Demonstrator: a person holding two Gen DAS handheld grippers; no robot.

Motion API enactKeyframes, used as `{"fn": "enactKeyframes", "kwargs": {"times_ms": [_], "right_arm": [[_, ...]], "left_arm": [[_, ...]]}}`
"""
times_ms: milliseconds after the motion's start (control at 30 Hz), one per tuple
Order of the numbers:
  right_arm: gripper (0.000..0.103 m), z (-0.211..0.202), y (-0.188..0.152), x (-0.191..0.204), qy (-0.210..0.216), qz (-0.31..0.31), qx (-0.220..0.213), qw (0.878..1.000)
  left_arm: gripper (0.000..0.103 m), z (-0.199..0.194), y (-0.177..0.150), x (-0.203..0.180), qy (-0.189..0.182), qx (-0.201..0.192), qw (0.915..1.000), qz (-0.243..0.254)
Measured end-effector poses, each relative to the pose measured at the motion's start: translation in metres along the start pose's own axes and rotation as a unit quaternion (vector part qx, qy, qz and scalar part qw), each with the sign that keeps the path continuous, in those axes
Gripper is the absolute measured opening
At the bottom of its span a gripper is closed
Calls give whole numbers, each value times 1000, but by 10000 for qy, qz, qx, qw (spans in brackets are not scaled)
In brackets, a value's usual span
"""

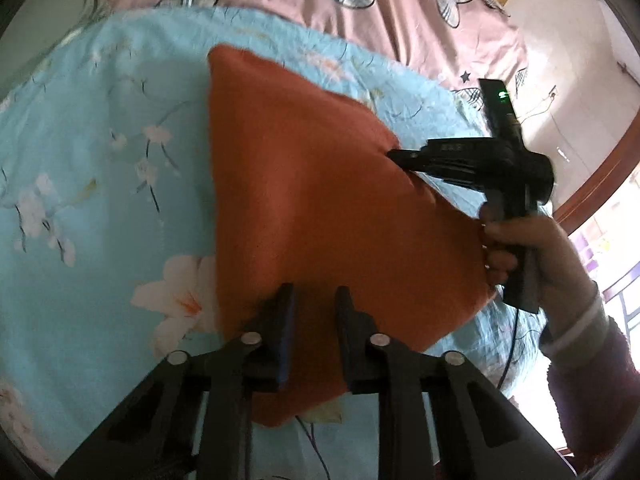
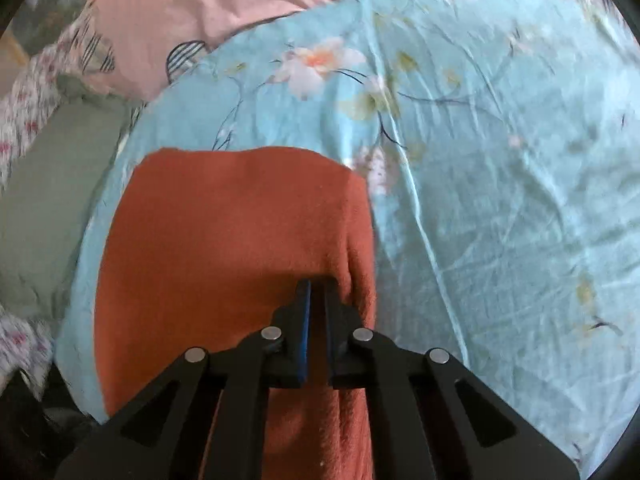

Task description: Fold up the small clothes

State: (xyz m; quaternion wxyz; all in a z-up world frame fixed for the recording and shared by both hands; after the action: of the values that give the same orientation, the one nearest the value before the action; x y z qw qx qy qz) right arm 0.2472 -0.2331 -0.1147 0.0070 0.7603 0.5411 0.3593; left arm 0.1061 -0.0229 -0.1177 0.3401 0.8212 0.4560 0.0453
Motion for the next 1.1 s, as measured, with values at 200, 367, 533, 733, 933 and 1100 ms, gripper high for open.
{"fn": "enactKeyframes", "kwargs": {"times_ms": [200, 367, 533, 733, 933, 1100], "right_arm": [[9, -58, -32, 18, 464, -199, -328, 9982], [10, -92, -98, 17, 641, -597, -204, 9959], [6, -73, -123, -33, 377, -173, 14, 9991], [11, -101, -128, -24, 731, -102, -256, 9969], [13, -124, -137, -23, 744, -271, -363, 9962], [39, -141, -149, -31, 514, -395, -511, 9966]], "left_arm": [[18, -5, -6, 0, 35, -44, 10000, -57], [18, -12, -14, -3, 207, -13, 9998, -36], [22, -14, -24, -10, 453, 79, 9989, 91], [33, -27, -34, -16, 628, 39, 9980, 15], [63, -51, -44, -23, 1097, -96, 9939, 90], [83, -67, -58, -15, 1380, -218, 9901, -135]]}}
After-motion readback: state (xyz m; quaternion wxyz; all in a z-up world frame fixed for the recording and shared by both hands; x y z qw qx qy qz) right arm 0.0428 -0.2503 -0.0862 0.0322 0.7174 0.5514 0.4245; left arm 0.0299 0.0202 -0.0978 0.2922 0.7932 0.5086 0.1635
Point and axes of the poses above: each gripper's, at about its wrist camera, not at the fingertips, and z roughly the way its jaws point, x to its left, y to its top, the point moved 6 cm from there along z, roughly the way its jaws point, and after that the axes turned 14 degrees about z, right-handed, at the moved point
